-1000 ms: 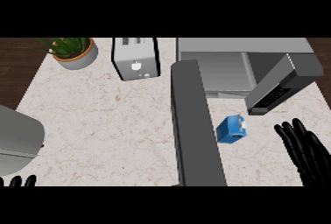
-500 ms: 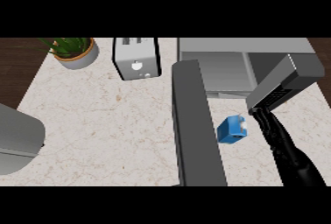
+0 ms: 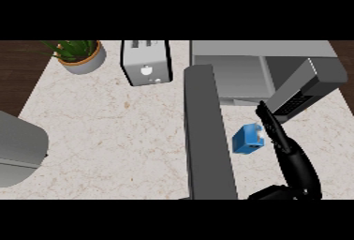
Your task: Pick up the milk, place it into the microwave and close the microwave
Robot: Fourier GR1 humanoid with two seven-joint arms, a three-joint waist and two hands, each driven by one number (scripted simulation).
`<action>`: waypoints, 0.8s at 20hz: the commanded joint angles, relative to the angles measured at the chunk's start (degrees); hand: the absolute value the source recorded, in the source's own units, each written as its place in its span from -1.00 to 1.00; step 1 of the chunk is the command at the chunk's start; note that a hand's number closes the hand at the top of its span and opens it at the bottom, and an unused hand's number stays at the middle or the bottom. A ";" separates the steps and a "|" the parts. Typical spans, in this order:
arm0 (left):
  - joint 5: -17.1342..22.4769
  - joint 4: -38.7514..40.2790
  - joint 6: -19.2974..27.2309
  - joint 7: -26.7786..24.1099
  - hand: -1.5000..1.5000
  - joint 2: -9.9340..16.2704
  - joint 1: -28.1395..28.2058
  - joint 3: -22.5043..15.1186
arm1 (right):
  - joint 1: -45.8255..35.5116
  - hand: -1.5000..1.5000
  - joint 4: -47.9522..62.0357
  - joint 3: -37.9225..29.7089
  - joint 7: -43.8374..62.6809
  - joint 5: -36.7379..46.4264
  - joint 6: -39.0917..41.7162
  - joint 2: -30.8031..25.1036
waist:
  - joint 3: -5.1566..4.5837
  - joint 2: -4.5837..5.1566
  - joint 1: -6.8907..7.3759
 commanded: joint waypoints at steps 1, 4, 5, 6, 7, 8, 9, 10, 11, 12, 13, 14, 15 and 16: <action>0.50 0.17 -1.20 -1.92 -1.00 0.74 1.61 1.15 | -5.85 -1.00 11.93 -3.60 -4.96 1.51 -2.93 0.43 | 0.03 0.19 0.28; 2.71 0.13 -1.27 -1.40 -1.00 0.55 1.13 2.45 | -4.69 -1.00 13.18 -4.67 -6.10 2.21 -4.76 0.50 | 0.01 0.18 -0.21; 3.59 1.08 -2.45 -2.88 -1.00 1.21 1.88 3.91 | -7.04 -1.00 14.67 -7.08 -5.18 0.39 -3.06 -1.40 | 0.01 0.16 -0.09; 2.86 2.50 -3.38 -4.32 -1.00 1.44 1.95 3.69 | -10.16 -1.00 19.24 -8.08 -7.29 1.33 -3.44 -2.33 | 0.01 0.19 0.18; 0.26 1.57 -2.50 -4.66 -1.00 0.47 3.39 1.02 | -9.37 -1.00 21.70 -6.15 -9.60 3.63 -5.33 -0.84 | 0.03 0.18 0.19; 1.12 2.57 -3.33 -6.08 -1.00 0.75 3.59 2.33 | -7.35 -1.00 20.91 -5.70 -10.46 3.72 -5.67 -0.53 | 0.01 0.11 -0.03; 0.74 2.04 -4.30 -7.76 -1.00 0.97 5.72 1.43 | -8.34 -1.00 24.11 -9.32 -13.35 0.96 -3.20 -3.69 | 0.04 0.12 0.20; 4.14 1.36 -3.05 -1.34 -1.00 1.64 0.32 4.69 | -7.99 -1.00 21.98 -7.13 -10.48 2.15 -3.65 -2.30 | 0.01 0.19 -0.48; 1.06 1.69 -3.77 -6.41 -1.00 0.58 5.16 1.56 | -8.34 -1.00 28.35 -8.29 -17.07 2.84 -4.18 -3.37 | 0.04 0.17 0.16; 1.23 -2.49 -2.75 -2.84 -1.00 0.81 5.13 0.91 | -10.28 -1.00 24.13 -7.53 -11.47 2.04 -3.59 -2.47 | 0.02 0.14 -0.21; 6.38 1.11 -5.52 -4.18 -1.00 2.55 4.58 6.07 | -10.60 -1.00 25.88 -9.11 -12.58 -0.11 -0.87 -4.29 | 0.00 0.12 -0.15; 4.68 0.76 -2.72 -0.13 -1.00 1.19 -0.70 4.98 | -11.06 -1.00 29.79 -8.48 -15.92 0.79 -2.22 -2.91 | 0.02 0.26 -0.44; 4.82 4.41 -6.87 -8.48 -1.00 1.87 5.15 6.04 | -12.96 -1.00 31.27 -9.57 -15.01 -0.22 -0.33 -4.46 | 0.01 0.09 0.30; 2.93 -0.82 -4.31 -3.53 -1.00 1.42 5.04 3.42 | -12.60 -1.00 34.82 -8.02 -18.19 1.73 -1.41 -3.42 | 0.05 0.23 0.11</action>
